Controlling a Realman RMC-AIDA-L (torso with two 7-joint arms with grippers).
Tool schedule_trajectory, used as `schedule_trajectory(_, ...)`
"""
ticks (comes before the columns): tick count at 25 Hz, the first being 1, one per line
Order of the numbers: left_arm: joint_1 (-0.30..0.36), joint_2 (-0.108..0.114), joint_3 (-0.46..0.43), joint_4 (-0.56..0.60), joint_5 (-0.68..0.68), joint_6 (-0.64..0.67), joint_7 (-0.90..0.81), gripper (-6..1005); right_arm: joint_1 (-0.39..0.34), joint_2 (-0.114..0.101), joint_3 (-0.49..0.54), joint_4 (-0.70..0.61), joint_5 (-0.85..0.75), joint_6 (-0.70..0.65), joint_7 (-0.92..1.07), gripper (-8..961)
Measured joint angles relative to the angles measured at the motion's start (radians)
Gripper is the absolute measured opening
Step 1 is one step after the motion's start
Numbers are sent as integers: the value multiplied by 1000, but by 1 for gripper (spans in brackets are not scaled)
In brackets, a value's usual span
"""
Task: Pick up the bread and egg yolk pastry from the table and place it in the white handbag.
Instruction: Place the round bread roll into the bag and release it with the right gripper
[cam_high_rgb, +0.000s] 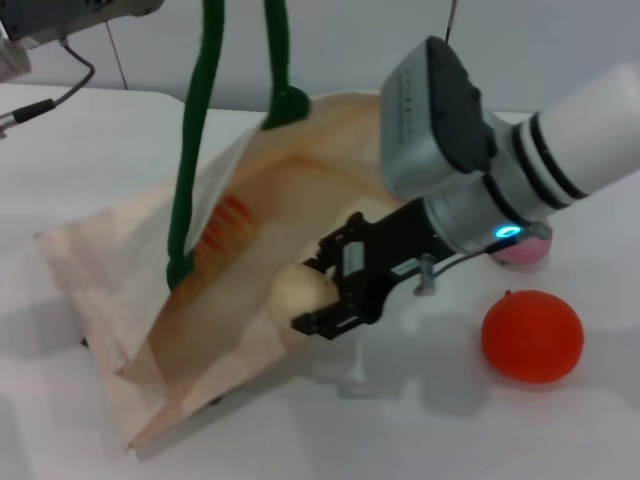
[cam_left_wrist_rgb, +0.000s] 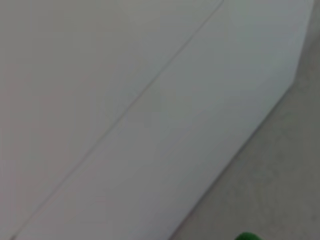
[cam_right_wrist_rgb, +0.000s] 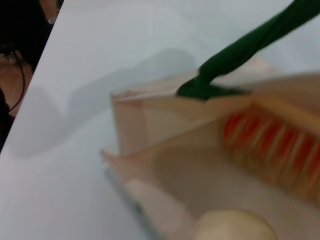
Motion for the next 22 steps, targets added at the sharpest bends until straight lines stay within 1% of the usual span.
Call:
schedule_trajectory(3, -5, -7, 0, 0, -1, -30, -15, 113, 18, 0, -62, 3, 41, 68, 1, 649)
schedule_trajectory(8, -21, -11, 0, 0, -8, -99, -37, 113, 49, 3, -186, 23, 86, 240, 24, 645)
schedule_trajectory(10, -28, -17, -3, 0, -9, -135, -49, 113, 50, 4, -244, 24, 112, 326, 26, 643)
schedule_trajectory(14, -31, -22, -9, 0, -17, -176, -57, 113, 52, 5, -353, 28, 152, 508, 28, 639)
schedule_trajectory(17, -30, -22, -11, 0, -37, -206, -65, 113, 52, 7, -385, 33, 170, 589, 28, 638)
schedule_trajectory(22, -11, -12, -18, 0, -65, -225, -73, 113, 52, 7, -401, 53, 207, 665, 29, 636)
